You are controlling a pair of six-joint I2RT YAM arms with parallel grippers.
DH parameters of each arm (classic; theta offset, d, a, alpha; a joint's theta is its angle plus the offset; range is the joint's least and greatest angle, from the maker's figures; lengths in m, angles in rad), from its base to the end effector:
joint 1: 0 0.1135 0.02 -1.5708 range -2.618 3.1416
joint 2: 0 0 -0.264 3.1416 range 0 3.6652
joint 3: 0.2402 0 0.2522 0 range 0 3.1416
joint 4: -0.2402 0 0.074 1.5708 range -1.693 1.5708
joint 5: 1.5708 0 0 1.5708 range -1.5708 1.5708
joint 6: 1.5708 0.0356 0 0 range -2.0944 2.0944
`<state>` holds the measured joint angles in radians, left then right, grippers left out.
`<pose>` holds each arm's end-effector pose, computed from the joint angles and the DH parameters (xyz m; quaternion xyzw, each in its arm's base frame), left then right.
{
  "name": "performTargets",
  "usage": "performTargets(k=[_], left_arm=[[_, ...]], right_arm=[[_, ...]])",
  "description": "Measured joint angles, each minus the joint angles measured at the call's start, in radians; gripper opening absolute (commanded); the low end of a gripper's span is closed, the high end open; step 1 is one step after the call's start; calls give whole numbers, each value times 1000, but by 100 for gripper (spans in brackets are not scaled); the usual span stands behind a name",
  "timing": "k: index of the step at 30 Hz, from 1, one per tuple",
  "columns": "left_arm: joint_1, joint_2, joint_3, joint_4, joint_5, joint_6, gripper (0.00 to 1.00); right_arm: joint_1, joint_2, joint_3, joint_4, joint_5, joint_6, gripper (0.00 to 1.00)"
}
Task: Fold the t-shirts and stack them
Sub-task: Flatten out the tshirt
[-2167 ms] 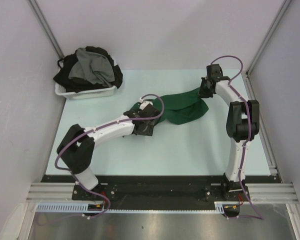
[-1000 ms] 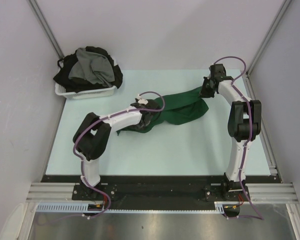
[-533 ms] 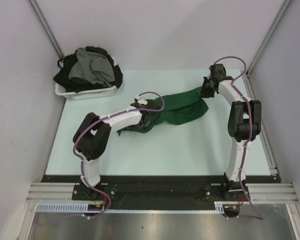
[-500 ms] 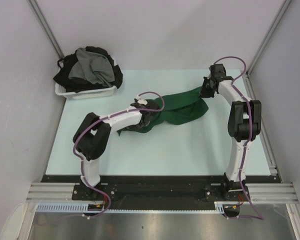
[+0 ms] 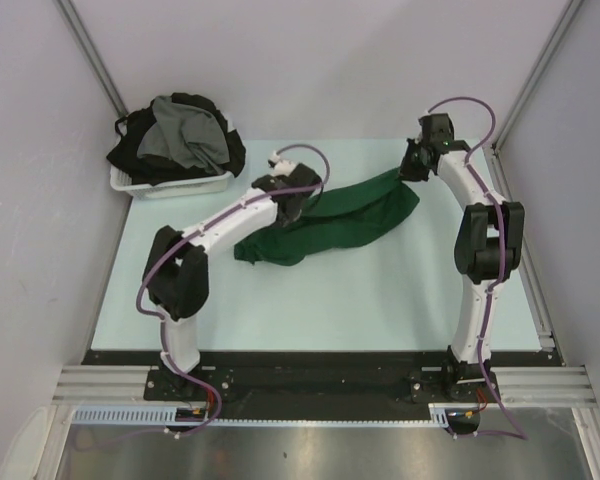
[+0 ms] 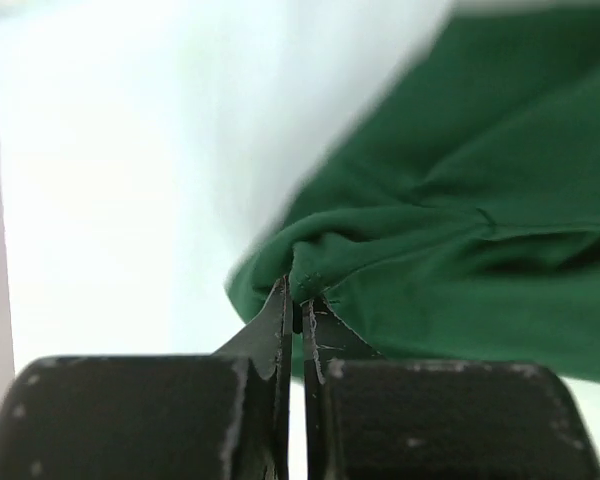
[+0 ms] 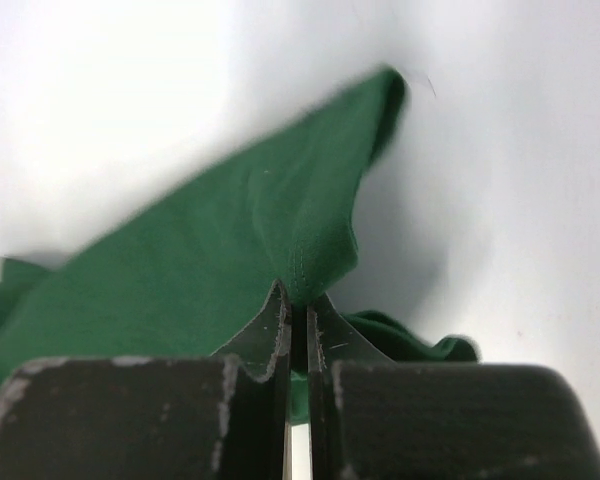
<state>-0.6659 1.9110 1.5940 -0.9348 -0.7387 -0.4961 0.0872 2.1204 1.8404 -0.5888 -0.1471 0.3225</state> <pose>0.3223 -0.2227 0.2478 0.0210 0.9223 0.2166 0.3194 0.4781 0.0470 0.2452 0.0848 0.9330 0.1373 0.3217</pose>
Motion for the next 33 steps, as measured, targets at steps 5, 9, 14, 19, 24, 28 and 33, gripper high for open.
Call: performTargets(k=[5,9,14,19,24,28,33], left_arm=[[71,-3,253,9,-16,72,0],[148,-14,360,18,-14,102,0],[257,1,536,3,38,115,0],[330,69,828,83,69,149,0],[345,53,834,128,83,161,0],[373,55,813,109,136,161,0],[385,60,838,146,153,177,0]], right_arm=[[23,-4,154,-2,4,-8,0],[51,-23,206,-1,13,-23,0],[84,-34,288,-6,53,-45,0],[95,8,478,12,86,-48,0],[84,3,435,47,122,-66,0],[45,18,414,11,116,-54,0],[11,43,599,39,86,-23,0]])
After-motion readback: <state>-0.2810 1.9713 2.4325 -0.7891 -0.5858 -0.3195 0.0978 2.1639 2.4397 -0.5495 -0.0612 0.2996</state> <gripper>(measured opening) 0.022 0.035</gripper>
